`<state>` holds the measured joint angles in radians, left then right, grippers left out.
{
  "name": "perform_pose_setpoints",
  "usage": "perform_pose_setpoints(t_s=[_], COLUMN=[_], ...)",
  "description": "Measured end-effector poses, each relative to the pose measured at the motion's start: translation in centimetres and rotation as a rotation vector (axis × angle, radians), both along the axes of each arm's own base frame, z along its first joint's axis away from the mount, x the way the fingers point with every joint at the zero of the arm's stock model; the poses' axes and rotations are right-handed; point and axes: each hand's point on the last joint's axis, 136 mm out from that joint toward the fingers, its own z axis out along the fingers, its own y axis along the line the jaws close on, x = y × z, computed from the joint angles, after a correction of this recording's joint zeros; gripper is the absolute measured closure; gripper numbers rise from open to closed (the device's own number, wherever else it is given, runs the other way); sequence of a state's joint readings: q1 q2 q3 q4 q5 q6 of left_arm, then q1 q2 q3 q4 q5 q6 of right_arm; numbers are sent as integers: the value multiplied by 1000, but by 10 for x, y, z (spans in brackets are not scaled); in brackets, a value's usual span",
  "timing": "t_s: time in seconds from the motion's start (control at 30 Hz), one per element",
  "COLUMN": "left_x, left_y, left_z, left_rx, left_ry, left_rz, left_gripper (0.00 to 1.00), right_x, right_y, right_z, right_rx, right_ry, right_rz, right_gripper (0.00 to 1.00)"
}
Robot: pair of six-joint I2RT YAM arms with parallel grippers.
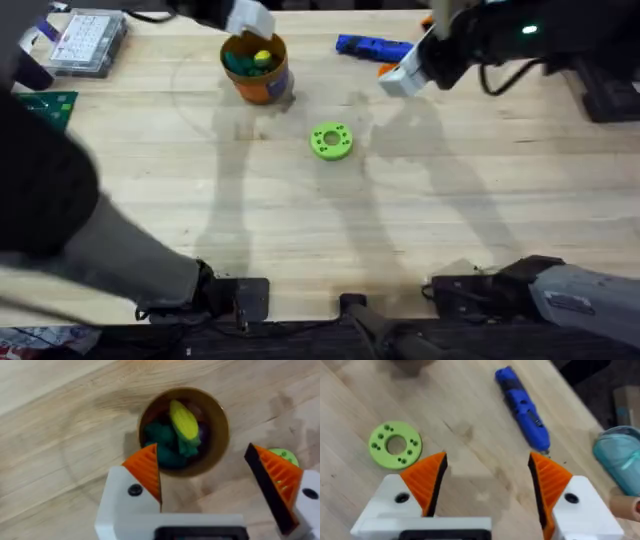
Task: Pick up the gripper from the table and insert it into the empty holder that is missing its gripper. Then pick up a screw, insert it into the mounting hole, and use the screwdriver to tighten it. Finally, clean up the table by picking up the vegetable and placing it into the bucket.
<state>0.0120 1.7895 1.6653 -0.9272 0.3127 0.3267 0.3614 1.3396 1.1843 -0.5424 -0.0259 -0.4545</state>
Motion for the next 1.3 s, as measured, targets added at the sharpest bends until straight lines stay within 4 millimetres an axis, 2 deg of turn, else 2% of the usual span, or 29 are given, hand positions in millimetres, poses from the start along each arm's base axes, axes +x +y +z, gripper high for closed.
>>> perform_pose_setpoints(t_s=[0.13, 0.27, 0.43, 0.63, 0.7, 1.3], left_x=[-39, -88, -138, -181, -189, -189], left_y=[8, 18, 27, 30, 31, 31], left_z=[49, 81, 99, 112, 118, 118], left_rx=[58, 123, 179, 196, 199, 199], left_ry=[-51, -51, -22, -13, -30, -30], left_rz=[-4, 14, 34, 43, 47, 47], left_gripper=[13, 15, 14, 14, 14, 14], right_x=[-15, -36, -64, -89, -93, -93], right_y=[-5, -13, -24, -33, -35, -35], right_z=[47, 89, 129, 158, 162, 162], right_rx=[55, 101, 146, 184, 190, 190], right_ry=[-122, -236, -351, -446, -460, -460], right_rz=[-6, -8, -7, -8, -11, -11], right_gripper=[28, 28, 28, 28, 28, 28])
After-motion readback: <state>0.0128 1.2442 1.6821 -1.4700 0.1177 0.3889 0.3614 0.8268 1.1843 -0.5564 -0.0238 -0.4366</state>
